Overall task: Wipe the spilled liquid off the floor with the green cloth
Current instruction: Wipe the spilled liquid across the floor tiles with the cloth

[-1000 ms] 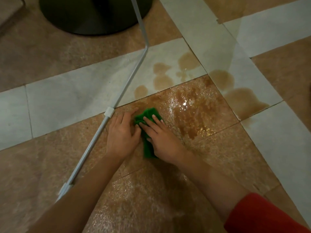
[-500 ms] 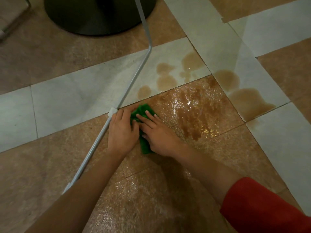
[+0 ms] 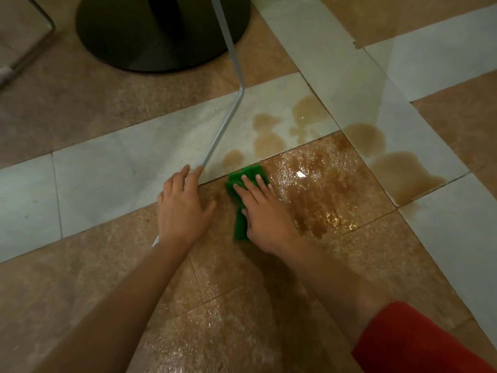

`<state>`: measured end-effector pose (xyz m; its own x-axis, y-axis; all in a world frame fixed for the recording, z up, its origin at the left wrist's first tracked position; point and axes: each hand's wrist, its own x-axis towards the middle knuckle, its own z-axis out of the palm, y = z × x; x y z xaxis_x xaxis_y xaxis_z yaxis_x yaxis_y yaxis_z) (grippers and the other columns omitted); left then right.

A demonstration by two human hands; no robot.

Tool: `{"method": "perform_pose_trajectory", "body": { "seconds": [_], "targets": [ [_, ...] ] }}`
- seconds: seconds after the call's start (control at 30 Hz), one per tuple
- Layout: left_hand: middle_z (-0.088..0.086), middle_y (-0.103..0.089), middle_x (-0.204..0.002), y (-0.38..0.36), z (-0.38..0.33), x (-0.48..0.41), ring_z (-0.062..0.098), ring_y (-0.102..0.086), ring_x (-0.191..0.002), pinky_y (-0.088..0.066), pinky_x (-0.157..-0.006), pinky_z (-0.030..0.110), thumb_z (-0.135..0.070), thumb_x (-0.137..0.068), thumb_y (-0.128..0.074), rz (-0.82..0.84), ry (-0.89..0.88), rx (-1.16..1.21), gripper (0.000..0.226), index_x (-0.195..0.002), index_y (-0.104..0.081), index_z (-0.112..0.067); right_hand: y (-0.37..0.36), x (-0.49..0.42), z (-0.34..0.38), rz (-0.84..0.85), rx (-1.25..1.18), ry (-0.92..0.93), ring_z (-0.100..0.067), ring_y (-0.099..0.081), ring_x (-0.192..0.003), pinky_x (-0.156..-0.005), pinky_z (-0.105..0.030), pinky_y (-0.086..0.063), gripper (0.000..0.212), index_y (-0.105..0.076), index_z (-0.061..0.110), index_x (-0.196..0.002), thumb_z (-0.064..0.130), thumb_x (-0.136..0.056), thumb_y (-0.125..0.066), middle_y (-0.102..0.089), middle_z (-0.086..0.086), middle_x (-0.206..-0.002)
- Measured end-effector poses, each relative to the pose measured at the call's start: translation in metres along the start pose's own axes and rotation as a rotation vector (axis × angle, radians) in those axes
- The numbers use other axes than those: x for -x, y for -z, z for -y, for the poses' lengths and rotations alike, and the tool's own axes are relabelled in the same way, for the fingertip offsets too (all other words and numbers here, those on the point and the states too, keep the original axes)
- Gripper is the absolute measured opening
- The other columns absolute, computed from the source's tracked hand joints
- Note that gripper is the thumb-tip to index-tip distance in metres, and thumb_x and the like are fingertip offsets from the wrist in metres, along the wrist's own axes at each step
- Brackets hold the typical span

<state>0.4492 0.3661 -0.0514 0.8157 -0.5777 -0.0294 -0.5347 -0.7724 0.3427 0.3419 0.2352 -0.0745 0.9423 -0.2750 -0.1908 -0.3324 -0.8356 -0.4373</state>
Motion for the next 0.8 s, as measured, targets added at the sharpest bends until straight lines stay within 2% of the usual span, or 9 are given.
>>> {"method": "perform_pose_trajectory", "body": {
  "seconds": [0.1, 0.2, 0.3, 0.4, 0.53, 0.63, 0.8],
  "targets": [
    [0.007, -0.028, -0.151, -0.003, 0.000, -0.001, 0.026, -0.026, -0.136, -0.026, -0.109, 0.044, -0.031, -0.086, -0.057, 0.110, 0.010, -0.038, 0.069, -0.146, -0.025, -0.018, 0.008, -0.030, 0.006, 0.003, -0.023, -0.111, -0.027, 0.015, -0.144, -0.111, -0.037, 0.013, 0.068, -0.002, 0.020, -0.150, 0.019, -0.096, -0.043, 0.006, -0.003, -0.159],
    [0.006, -0.024, -0.152, -0.005, -0.004, -0.002, 0.025, -0.024, -0.137, -0.025, -0.110, 0.043, -0.032, -0.088, -0.053, 0.127, 0.029, -0.030, 0.067, -0.146, -0.024, -0.015, 0.010, -0.046, 0.015, -0.025, -0.100, -0.148, -0.029, 0.011, -0.145, -0.113, -0.039, 0.011, 0.070, -0.009, 0.017, -0.150, 0.014, -0.092, -0.048, 0.000, -0.004, -0.159],
    [0.007, -0.027, -0.151, -0.005, -0.006, -0.004, 0.026, -0.028, -0.135, -0.028, -0.109, 0.044, -0.030, -0.089, -0.052, 0.109, 0.054, -0.014, 0.065, -0.146, -0.025, -0.014, 0.006, -0.032, 0.012, -0.034, -0.117, -0.031, -0.023, 0.008, -0.145, -0.113, -0.034, 0.012, 0.065, -0.017, 0.020, -0.149, 0.009, -0.092, -0.047, -0.007, -0.001, -0.159],
    [0.008, -0.027, -0.151, -0.005, -0.005, -0.006, 0.027, -0.029, -0.134, -0.029, -0.107, 0.043, -0.027, -0.090, -0.048, 0.112, 0.047, -0.022, 0.063, -0.146, -0.023, -0.013, 0.005, -0.021, 0.001, 0.026, -0.087, 0.061, -0.019, 0.008, -0.146, -0.113, -0.032, 0.013, 0.062, -0.017, 0.022, -0.149, 0.011, -0.095, -0.045, -0.005, 0.002, -0.159],
    [0.009, -0.027, -0.150, -0.003, -0.003, -0.007, 0.029, -0.029, -0.133, -0.029, -0.107, 0.044, -0.022, -0.092, -0.045, 0.131, 0.029, -0.018, 0.059, -0.146, -0.023, -0.013, 0.014, -0.046, 0.001, 0.050, -0.064, -0.061, -0.022, 0.013, -0.145, -0.111, -0.035, 0.012, 0.069, -0.007, 0.022, -0.150, 0.014, -0.094, -0.047, 0.005, -0.001, -0.159],
    [0.011, -0.030, -0.148, -0.001, -0.004, -0.010, 0.031, -0.032, -0.131, -0.031, -0.106, 0.044, -0.020, -0.092, -0.044, 0.130, 0.031, 0.001, 0.056, -0.145, -0.027, -0.011, 0.021, -0.071, 0.007, 0.078, -0.055, -0.144, -0.028, 0.012, -0.144, -0.115, -0.039, 0.006, 0.077, -0.002, 0.018, -0.150, 0.012, -0.091, -0.050, 0.007, -0.005, -0.159],
    [0.010, -0.033, -0.146, 0.003, -0.006, -0.012, 0.030, -0.033, -0.129, -0.032, -0.106, 0.043, -0.021, -0.092, -0.042, 0.136, 0.048, 0.029, 0.054, -0.144, -0.029, -0.012, 0.020, -0.061, 0.009, 0.110, -0.064, 0.041, -0.024, 0.005, -0.146, -0.118, -0.039, 0.002, 0.077, -0.013, 0.020, -0.150, 0.003, -0.086, -0.052, -0.004, -0.001, -0.159]
  ]
}}
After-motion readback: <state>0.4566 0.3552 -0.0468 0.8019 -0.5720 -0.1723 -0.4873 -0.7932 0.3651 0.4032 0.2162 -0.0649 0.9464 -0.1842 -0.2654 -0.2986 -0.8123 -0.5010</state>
